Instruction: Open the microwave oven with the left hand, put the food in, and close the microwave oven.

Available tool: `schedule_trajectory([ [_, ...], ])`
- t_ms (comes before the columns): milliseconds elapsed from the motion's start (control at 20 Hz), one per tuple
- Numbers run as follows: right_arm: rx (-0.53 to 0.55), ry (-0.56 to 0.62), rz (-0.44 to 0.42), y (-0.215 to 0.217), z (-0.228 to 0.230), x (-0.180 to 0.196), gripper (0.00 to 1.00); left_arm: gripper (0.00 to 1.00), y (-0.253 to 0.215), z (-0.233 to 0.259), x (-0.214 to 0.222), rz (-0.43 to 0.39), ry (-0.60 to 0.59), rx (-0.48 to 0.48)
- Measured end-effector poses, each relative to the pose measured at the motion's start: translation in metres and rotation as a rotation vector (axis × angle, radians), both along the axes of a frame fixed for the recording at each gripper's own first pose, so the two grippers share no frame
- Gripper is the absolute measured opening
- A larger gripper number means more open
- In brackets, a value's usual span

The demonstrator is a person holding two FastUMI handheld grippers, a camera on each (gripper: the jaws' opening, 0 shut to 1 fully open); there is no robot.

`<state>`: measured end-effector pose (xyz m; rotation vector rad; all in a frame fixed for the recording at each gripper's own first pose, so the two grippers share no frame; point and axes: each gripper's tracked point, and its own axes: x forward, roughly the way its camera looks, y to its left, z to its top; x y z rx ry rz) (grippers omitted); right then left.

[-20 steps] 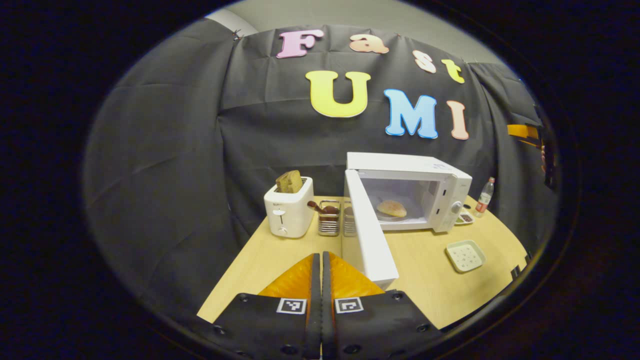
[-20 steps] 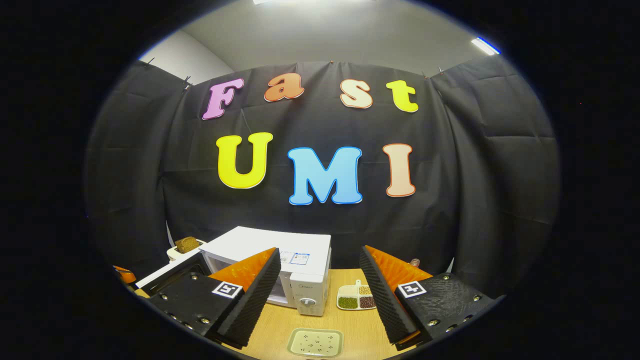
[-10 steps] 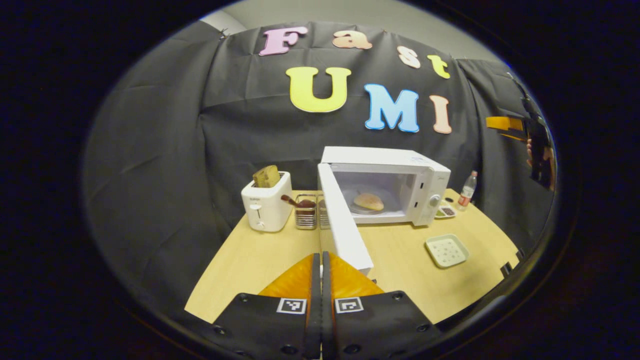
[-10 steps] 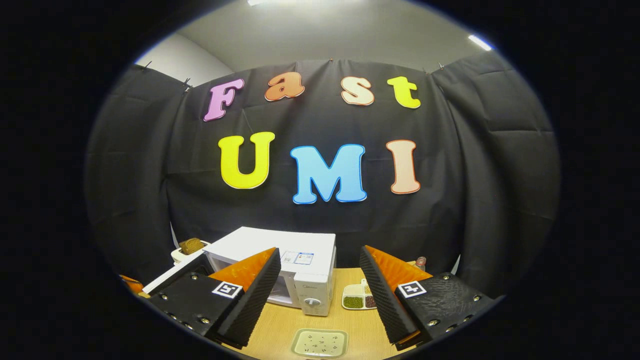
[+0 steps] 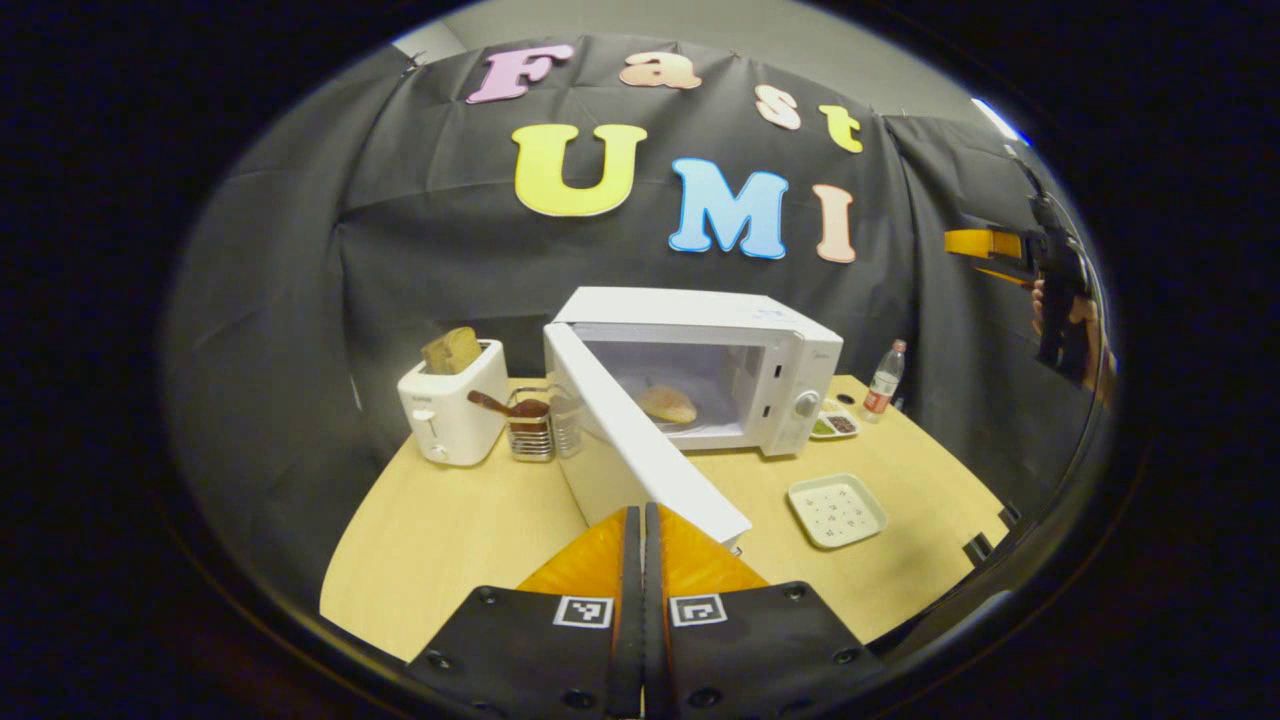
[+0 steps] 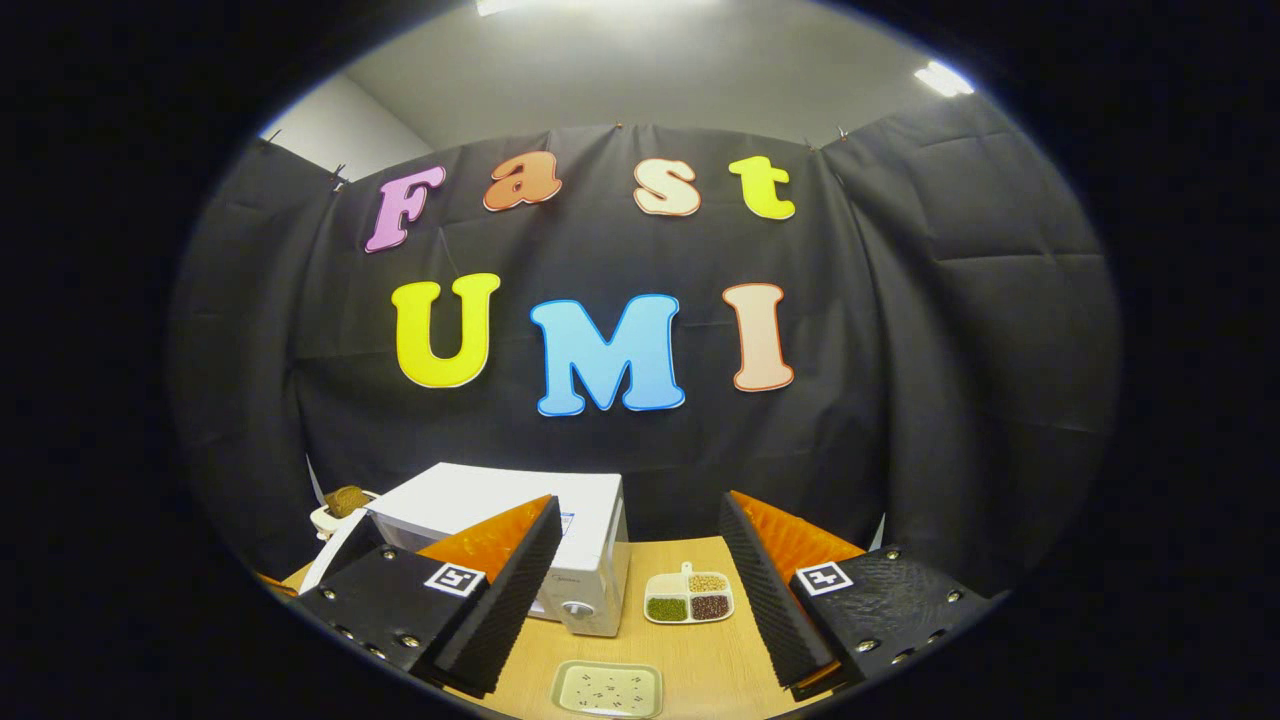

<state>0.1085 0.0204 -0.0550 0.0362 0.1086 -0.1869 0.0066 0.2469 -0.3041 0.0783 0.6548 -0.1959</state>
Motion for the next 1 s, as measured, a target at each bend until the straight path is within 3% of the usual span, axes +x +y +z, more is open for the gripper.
schedule_trajectory([
  [650,0.017,0.014,-0.071,-0.039,-0.009,-0.009,0.97,0.07,-0.097,-0.018,0.044,-0.201,0.029,-0.057],
  [1000,0.009,0.021,-0.071,-0.049,-0.011,-0.003,0.97,0.07,-0.135,-0.039,0.08,-0.205,0.023,-0.073],
])
